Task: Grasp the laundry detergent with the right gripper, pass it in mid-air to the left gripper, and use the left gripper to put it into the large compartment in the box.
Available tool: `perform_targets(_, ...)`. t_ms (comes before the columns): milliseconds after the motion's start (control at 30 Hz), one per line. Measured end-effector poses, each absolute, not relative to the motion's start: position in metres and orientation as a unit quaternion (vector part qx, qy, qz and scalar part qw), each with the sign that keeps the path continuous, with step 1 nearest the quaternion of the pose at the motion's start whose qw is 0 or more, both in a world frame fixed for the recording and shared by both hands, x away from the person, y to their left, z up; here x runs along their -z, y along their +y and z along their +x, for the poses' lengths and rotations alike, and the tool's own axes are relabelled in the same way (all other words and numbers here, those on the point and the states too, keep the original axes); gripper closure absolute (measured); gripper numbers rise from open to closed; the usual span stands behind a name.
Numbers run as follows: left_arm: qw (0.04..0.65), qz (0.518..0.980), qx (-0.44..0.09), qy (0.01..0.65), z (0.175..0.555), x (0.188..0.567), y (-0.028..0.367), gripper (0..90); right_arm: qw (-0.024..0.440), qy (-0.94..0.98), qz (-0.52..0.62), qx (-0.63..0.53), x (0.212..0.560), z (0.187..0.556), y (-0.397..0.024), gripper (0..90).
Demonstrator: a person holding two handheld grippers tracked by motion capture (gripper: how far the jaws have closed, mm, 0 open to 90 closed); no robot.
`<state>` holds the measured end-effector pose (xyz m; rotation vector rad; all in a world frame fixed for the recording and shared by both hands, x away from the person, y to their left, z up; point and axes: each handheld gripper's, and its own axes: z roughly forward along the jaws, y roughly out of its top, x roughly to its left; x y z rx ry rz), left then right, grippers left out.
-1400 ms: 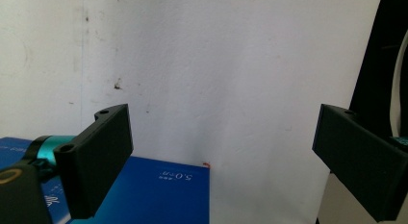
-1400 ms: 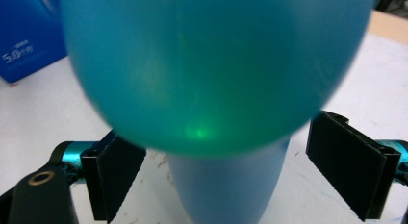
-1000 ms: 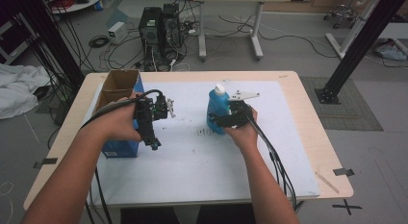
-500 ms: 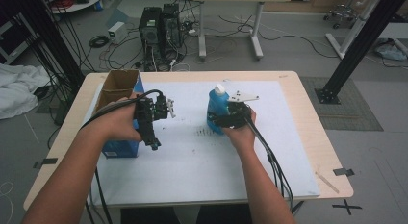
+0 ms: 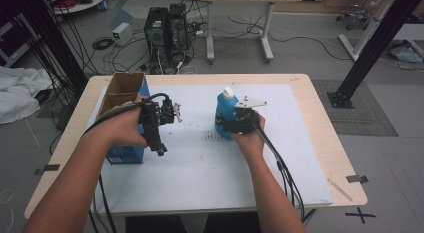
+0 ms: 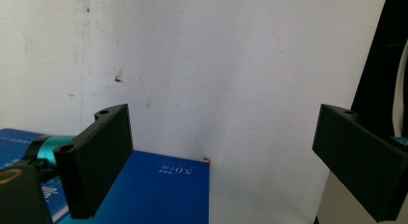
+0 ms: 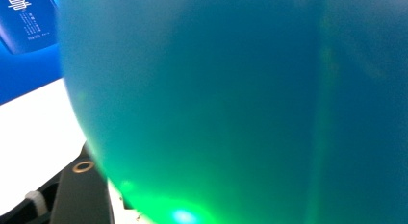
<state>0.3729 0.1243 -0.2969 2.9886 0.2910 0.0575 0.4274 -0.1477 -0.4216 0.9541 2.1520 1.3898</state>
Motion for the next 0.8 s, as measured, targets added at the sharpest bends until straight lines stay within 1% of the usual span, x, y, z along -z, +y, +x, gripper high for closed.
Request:
perform_targets(67, 0.069, 0.993, -0.019, 0.096, 0.3728, 0.2968, 0.1244, 6.9, 0.205, 0.771, 0.341, -0.498, 0.4216, 0.4272, -0.1479, 32.6)
perform_targets(200, 0.067, 0.993, -0.019, 0.097, 0.373, 0.2967, 0.1242, 6.9, 0.211, 0.772, 0.339, -0.495, 0.4228, 0.4266, -0.1477, 32.6)
perform_targets(500, 0.066, 0.993, -0.022, 0.098, 0.3733, 0.2945, 0.1228, 6.9, 0.213, 0.771, 0.335, -0.497, 0.4243, 0.4255, -0.1475, 39.3)
perform_targets(800, 0.065, 0.993, -0.022, 0.099, 0.3739, 0.2944, 0.1225, 6.9, 0.212, 0.772, 0.329, -0.5, 0.424, 0.4249, -0.1472, 43.5)
